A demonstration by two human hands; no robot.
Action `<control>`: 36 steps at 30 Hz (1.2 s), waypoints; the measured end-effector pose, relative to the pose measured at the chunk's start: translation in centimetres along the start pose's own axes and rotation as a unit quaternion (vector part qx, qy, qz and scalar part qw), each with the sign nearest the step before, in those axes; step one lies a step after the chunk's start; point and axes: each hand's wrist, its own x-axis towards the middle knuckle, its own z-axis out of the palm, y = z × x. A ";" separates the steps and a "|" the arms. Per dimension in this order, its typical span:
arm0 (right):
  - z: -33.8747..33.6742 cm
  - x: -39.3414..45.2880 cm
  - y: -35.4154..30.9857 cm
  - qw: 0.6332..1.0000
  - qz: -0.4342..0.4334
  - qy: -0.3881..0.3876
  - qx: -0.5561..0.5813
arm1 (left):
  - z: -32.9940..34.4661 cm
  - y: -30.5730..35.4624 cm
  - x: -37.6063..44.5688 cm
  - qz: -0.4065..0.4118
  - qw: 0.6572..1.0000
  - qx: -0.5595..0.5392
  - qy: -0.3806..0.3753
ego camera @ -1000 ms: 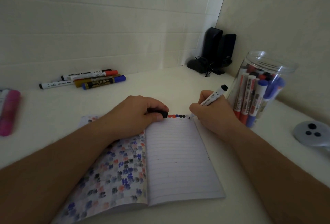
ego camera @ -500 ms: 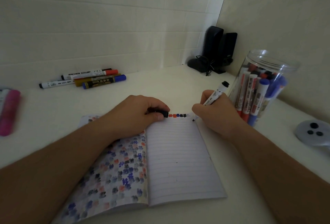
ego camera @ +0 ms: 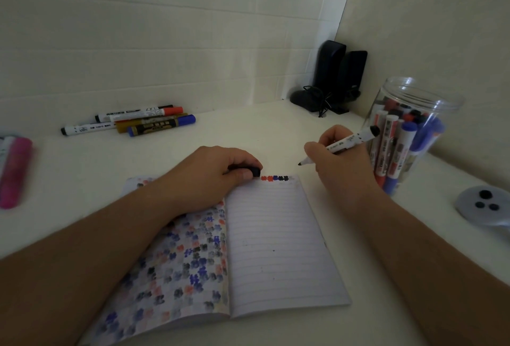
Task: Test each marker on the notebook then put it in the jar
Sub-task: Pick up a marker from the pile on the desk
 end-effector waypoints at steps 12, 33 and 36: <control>-0.6 -1.2 -1.8 0.854 0.200 -0.239 0.417 | -0.2 0.9 -0.6 0.004 0.996 -0.061 0.066; 0.4 -1.3 -2.4 0.879 0.239 -0.232 0.342 | -0.3 1.5 -0.6 0.040 0.992 -0.020 0.120; 0.9 -1.6 -2.5 0.897 0.209 -0.228 0.315 | -0.4 1.7 -0.8 0.035 0.988 -0.031 0.149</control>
